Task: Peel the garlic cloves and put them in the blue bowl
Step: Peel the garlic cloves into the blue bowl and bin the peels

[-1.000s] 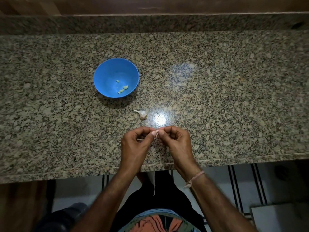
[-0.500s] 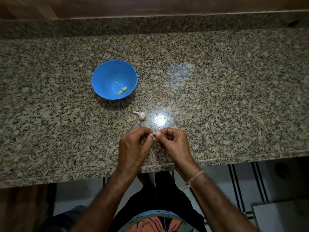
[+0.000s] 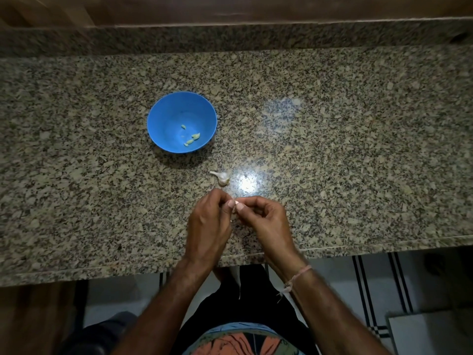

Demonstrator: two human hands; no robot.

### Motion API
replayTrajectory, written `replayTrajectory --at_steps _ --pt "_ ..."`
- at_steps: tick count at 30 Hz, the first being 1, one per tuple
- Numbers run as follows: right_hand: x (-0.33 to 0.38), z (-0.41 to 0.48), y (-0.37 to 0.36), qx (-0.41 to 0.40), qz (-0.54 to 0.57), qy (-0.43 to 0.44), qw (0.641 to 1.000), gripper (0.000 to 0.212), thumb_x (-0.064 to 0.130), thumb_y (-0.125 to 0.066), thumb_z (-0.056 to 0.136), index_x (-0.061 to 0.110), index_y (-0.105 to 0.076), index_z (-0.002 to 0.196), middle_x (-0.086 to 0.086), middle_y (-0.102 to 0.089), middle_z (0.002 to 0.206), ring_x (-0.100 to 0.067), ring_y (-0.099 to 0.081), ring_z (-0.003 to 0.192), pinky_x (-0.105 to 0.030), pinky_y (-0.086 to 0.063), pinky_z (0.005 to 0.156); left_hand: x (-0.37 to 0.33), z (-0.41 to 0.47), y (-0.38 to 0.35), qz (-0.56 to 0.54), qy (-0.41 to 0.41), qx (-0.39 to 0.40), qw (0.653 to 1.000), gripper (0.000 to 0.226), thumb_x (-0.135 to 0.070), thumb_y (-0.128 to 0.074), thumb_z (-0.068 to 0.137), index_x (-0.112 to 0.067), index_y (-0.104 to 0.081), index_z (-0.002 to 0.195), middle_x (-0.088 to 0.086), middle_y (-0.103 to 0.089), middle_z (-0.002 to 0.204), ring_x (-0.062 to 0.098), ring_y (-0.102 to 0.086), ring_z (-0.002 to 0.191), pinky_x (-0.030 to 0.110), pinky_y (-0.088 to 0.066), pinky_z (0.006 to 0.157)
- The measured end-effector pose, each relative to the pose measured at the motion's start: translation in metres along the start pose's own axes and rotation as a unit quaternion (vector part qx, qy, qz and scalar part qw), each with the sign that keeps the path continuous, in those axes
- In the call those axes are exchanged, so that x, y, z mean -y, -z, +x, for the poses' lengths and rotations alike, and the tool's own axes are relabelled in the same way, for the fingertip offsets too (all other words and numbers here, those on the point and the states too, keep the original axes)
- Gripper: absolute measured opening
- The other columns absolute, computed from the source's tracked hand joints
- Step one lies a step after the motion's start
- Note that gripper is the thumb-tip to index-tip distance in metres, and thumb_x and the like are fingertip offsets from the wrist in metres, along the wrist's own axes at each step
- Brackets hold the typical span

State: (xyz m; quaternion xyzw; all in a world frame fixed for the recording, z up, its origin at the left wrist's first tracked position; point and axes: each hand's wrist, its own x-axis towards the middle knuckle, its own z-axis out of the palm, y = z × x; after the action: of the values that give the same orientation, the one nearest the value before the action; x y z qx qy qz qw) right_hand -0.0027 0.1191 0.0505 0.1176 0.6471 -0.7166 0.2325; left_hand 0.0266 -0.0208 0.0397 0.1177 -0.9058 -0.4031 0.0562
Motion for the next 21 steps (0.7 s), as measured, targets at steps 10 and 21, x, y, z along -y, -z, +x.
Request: replayTrajectory --at_steps 10,21 --pt "-0.015 0.014 -0.001 -0.064 -0.353 0.217 0.908 0.031 0.023 -0.060 0.108 0.018 -0.053 0.078 0.015 -0.043 0.066 0.001 -0.043 0.060 -0.012 -0.032 0.057 0.001 0.002 -0.020 0.038 -0.048 0.032 0.998 0.018 -0.022 -0.037 0.110 -0.021 -0.035 0.092 -0.008 -0.038 0.079 0.010 -0.033 0.070 0.023 -0.024 0.062" --pt "-0.030 0.024 0.005 -0.056 -0.364 0.230 0.901 0.027 0.025 -0.052 0.110 0.019 -0.048 0.084 0.009 -0.045 0.076 -0.004 -0.039 0.068 -0.016 -0.030 0.060 -0.005 0.011 -0.022 -0.172 0.221 0.194 0.940 0.030 -0.031 -0.036 0.113 -0.020 -0.049 0.089 0.006 -0.050 0.079 0.011 -0.045 0.070 0.030 -0.039 0.061"
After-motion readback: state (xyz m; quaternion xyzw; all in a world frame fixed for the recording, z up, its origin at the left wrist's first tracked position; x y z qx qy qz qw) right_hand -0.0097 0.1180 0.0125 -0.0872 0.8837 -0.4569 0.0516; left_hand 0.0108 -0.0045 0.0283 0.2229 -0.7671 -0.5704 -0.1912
